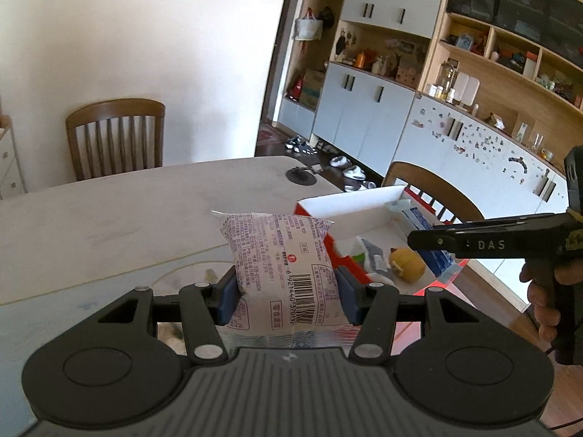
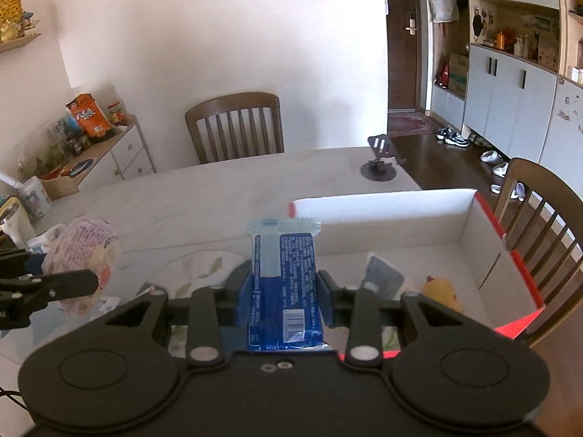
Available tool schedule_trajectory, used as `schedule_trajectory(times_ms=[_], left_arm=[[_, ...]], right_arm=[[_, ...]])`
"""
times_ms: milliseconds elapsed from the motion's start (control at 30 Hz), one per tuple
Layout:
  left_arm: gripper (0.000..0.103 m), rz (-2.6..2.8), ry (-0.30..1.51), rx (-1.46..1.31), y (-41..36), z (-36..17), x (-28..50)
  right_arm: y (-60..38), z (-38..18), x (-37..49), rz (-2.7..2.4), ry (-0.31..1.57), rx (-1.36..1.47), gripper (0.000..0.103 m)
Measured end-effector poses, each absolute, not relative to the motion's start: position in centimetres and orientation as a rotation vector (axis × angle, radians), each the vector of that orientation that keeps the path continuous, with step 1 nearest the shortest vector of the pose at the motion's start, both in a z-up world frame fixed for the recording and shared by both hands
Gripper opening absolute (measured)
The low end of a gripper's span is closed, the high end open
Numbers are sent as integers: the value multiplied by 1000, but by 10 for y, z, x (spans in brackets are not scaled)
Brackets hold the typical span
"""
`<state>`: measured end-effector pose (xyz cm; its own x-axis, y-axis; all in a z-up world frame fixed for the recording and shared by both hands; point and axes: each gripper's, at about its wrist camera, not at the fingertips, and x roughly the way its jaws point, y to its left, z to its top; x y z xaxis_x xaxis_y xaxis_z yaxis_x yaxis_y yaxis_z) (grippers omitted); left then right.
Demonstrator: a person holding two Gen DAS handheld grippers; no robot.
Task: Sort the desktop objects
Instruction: 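Carry the biscuit packet and bread bag over the red shoebox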
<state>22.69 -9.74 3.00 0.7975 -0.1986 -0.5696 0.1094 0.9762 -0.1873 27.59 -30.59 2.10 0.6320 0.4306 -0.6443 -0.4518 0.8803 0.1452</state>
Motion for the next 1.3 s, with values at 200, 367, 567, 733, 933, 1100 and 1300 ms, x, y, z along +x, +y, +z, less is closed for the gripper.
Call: schedule_trajectory(times_ms=[200, 367, 567, 733, 933, 1100, 1300], left_arm=[[54, -202, 650, -150, -126, 25, 254], [54, -235, 669, -139, -152, 20, 273], [54, -268, 696, -123, -181, 13, 297], [54, -289, 713, -107, -199, 7, 315], [54, -307, 740, -92, -219, -3, 333], [54, -322, 767, -80, -233, -10, 347], [54, -339, 791, -30, -250, -20, 362]], right_arm=[[-326, 19, 295, 494, 736, -31, 36], [-345, 18, 309, 477, 746, -32, 36], [-367, 14, 329, 456, 760, -37, 36], [-378, 8, 346, 450, 772, -43, 36], [-388, 0, 364, 438, 783, -58, 36], [-395, -7, 375, 438, 798, -70, 36], [-395, -19, 392, 444, 831, -114, 36]])
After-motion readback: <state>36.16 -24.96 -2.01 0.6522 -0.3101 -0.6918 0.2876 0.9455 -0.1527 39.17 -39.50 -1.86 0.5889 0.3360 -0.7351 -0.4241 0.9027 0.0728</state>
